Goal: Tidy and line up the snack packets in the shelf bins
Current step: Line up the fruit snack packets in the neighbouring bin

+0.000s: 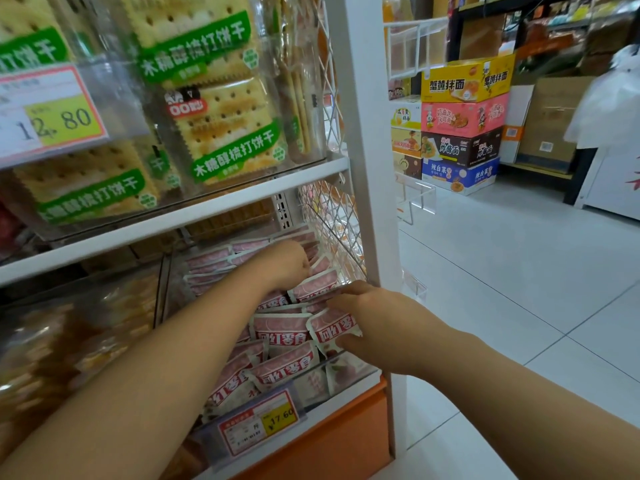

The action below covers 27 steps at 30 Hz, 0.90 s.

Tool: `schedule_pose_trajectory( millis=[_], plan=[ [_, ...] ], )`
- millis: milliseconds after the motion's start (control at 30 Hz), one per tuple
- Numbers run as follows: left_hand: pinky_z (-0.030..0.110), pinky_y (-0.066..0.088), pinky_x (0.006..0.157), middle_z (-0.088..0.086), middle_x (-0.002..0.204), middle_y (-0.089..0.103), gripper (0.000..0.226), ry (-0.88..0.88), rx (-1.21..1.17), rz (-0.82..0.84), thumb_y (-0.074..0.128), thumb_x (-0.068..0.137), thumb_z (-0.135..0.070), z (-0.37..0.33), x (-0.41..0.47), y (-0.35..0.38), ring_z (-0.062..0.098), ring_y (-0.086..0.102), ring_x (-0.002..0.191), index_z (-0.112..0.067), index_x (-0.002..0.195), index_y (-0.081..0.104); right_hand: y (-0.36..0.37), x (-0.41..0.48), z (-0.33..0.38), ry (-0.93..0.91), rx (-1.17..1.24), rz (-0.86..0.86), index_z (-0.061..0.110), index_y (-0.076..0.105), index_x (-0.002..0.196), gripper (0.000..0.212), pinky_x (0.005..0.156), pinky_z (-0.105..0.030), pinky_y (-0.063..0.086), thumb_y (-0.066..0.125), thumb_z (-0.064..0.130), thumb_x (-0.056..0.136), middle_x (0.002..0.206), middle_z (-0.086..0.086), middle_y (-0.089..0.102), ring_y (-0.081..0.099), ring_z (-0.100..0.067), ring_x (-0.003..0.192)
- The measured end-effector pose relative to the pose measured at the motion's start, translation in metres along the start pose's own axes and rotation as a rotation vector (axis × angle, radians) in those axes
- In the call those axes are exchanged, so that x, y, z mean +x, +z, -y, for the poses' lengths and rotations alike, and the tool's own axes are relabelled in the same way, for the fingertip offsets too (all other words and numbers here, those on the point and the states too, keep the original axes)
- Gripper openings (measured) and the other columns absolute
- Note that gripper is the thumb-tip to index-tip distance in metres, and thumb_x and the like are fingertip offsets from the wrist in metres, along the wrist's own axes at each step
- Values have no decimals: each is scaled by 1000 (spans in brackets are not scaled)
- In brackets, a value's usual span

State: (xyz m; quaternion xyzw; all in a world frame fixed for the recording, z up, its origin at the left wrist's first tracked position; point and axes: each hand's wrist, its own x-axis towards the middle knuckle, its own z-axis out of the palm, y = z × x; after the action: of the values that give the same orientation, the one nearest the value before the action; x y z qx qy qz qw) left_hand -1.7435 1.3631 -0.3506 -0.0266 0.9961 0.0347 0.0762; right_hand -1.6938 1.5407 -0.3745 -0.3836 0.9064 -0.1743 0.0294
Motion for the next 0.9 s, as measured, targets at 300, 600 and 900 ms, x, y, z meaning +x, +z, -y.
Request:
schedule_pose_trajectory(
  millis=[300,600,900],
  plan=[
    [26,33,55,7,71,58,29,-44,-43,-14,47,94,-9,1,19,-8,18,50,63,-6,73,67,1,0,0,3,-22,10,32,39,140,51,93,-34,50,53,32,91,143,6,40,51,-19,118],
    [35,46,80,10,116,60,38,-89,26,-451,56,86,2,-15,24,17,29,58,104,-10,121,56,0,-1,0,-5,-24,13,33,35,142,52,94,-31,48,53,30,92,145,5,37,50,-18,119],
    [26,32,67,9,108,59,29,174,-224,-468,42,89,9,17,24,28,20,51,90,-7,104,60,0,0,0,8,-19,14,32,37,141,51,93,-33,50,53,31,92,142,6,40,51,-18,117]
  ],
)
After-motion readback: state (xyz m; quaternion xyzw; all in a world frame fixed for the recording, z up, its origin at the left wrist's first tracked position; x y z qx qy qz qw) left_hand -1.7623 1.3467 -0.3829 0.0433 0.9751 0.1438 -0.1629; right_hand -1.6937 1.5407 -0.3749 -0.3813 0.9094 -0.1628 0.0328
